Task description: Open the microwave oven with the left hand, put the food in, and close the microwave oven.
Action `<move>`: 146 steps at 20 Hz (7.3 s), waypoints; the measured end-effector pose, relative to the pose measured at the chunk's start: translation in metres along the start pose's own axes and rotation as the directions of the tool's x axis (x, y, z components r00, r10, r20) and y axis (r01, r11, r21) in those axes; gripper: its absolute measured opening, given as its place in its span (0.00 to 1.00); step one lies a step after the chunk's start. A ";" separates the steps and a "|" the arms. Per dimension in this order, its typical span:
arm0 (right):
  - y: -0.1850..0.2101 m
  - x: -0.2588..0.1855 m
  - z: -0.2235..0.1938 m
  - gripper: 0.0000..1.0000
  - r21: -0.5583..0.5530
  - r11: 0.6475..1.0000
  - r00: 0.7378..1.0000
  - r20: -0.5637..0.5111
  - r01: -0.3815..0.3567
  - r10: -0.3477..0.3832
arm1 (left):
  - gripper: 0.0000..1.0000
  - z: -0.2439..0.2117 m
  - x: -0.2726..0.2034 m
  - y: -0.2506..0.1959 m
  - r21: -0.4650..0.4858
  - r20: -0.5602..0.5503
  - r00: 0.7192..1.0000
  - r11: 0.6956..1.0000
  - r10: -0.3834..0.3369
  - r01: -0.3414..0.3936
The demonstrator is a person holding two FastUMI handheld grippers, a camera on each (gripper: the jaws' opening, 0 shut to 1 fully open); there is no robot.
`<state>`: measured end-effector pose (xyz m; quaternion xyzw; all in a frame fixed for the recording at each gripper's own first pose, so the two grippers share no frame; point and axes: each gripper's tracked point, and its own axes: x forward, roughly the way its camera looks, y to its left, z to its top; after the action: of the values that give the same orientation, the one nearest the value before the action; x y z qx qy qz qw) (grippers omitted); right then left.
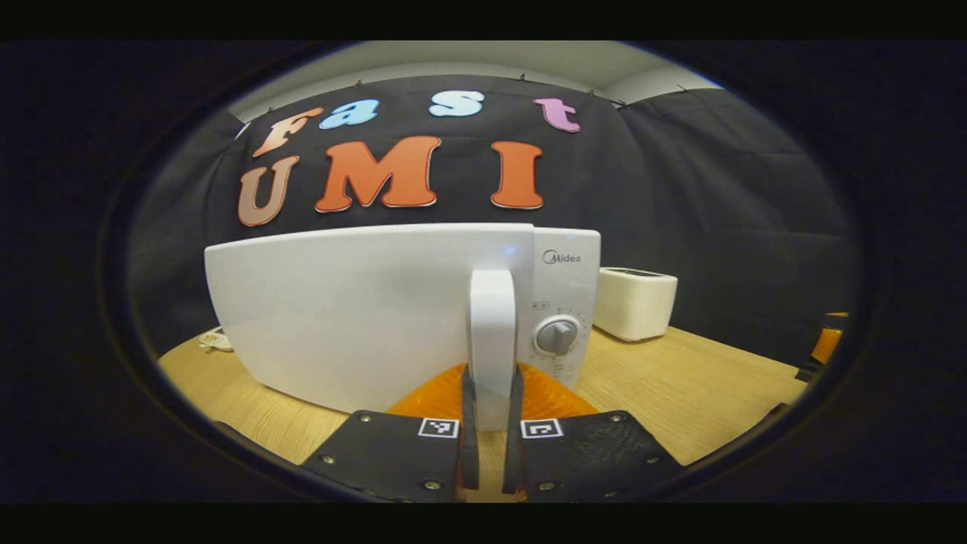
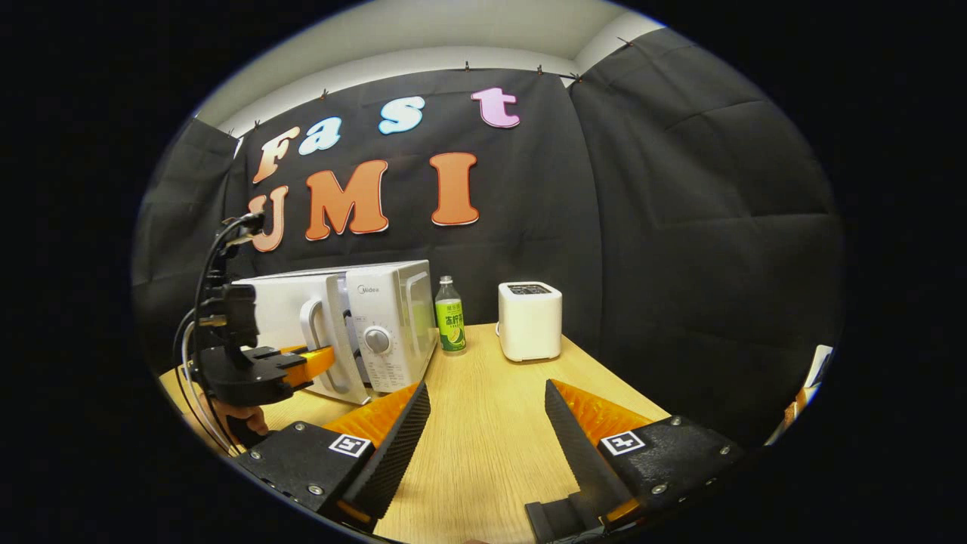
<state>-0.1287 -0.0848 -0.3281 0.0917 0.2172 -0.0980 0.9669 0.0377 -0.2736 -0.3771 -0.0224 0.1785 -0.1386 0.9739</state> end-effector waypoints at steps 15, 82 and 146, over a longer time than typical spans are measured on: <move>0.050 -0.007 -0.017 0.95 -0.027 0.998 0.998 -0.037 -0.059 0.058 | 0.10 -0.018 -0.185 0.087 0.034 0.101 0.994 0.999 0.034 -0.037; 0.237 0.084 0.043 0.13 0.421 0.869 0.950 -0.049 -0.261 0.309 | 0.90 -0.031 -0.351 0.384 -0.028 0.105 0.842 0.848 0.528 -0.529; 0.299 0.102 0.027 0.90 0.307 0.905 0.955 0.083 -0.295 0.283 | 0.88 -0.024 -0.326 0.359 -0.009 0.064 0.867 0.869 0.494 -0.494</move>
<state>0.0412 0.1818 -0.3088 0.2748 0.1651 0.0112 0.9472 -0.1695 0.1615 -0.3218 0.0231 0.1462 0.1151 0.9823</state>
